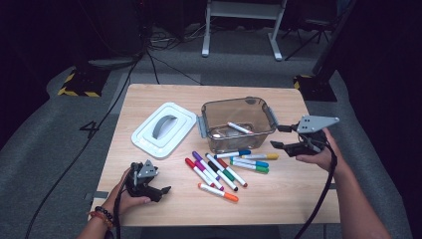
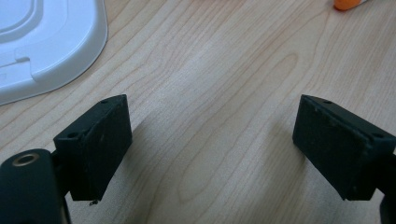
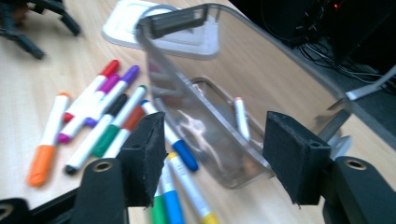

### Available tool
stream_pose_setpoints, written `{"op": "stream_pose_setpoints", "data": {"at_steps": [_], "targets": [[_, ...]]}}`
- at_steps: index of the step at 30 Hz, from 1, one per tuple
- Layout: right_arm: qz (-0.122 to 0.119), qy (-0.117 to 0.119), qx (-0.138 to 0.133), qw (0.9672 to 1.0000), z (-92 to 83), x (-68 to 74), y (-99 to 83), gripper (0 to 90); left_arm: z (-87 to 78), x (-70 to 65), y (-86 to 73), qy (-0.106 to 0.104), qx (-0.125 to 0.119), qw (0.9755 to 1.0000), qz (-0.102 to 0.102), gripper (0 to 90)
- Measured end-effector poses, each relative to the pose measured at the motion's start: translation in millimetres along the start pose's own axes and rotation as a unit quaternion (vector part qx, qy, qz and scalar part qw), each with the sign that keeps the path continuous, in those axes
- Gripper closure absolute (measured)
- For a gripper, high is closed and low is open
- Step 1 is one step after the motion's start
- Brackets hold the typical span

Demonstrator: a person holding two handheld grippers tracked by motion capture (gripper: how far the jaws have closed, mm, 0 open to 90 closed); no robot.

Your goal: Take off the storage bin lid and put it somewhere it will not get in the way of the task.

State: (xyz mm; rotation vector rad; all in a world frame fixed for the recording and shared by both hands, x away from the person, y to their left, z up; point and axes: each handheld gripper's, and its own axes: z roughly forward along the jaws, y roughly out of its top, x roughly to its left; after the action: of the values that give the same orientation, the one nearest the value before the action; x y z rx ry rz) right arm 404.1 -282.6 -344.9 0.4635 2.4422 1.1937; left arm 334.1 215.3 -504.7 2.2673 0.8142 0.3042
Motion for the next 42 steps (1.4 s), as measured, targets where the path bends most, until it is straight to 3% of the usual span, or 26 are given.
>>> {"op": "stream_pose_setpoints", "data": {"at_steps": [4, 8, 15, 23, 29, 42], "targets": [[0.000, 0.010, -0.007, 0.9999, -3.4, 15.6, -16.9, 42.3, 0.0, 0.0, 0.0, 0.000, 0.000, 1.0000, 0.000, 12.2], [-0.002, 0.010, 0.012, 0.9999, 4.2, 28.4, -35.2, 43.3, 0.0, -0.1, 0.0, 0.000, 0.000, 1.0000, 0.000, 12.2], [0.030, 0.029, 0.030, 0.9987, 31.5, 39.5, -66.5, 44.1, -0.1, -0.2, -0.1, 0.001, 0.000, 1.0000, 0.000, 12.3], [0.038, 0.054, 0.061, 0.9960, 64.2, 44.2, -88.1, 45.9, -0.2, -0.4, -0.2, 0.002, 0.000, 1.0000, 0.000, 12.3], [0.034, 0.065, 0.074, 0.9946, 82.9, 45.5, -94.3, 49.1, -0.2, -0.4, -0.2, 0.002, -0.001, 1.0000, 0.000, 12.3], [0.021, 0.065, 0.086, 0.9939, 99.8, 44.2, -94.4, 54.2, -0.2, -0.3, -0.2, 0.001, 0.000, 1.0000, -0.001, 12.3]]}}
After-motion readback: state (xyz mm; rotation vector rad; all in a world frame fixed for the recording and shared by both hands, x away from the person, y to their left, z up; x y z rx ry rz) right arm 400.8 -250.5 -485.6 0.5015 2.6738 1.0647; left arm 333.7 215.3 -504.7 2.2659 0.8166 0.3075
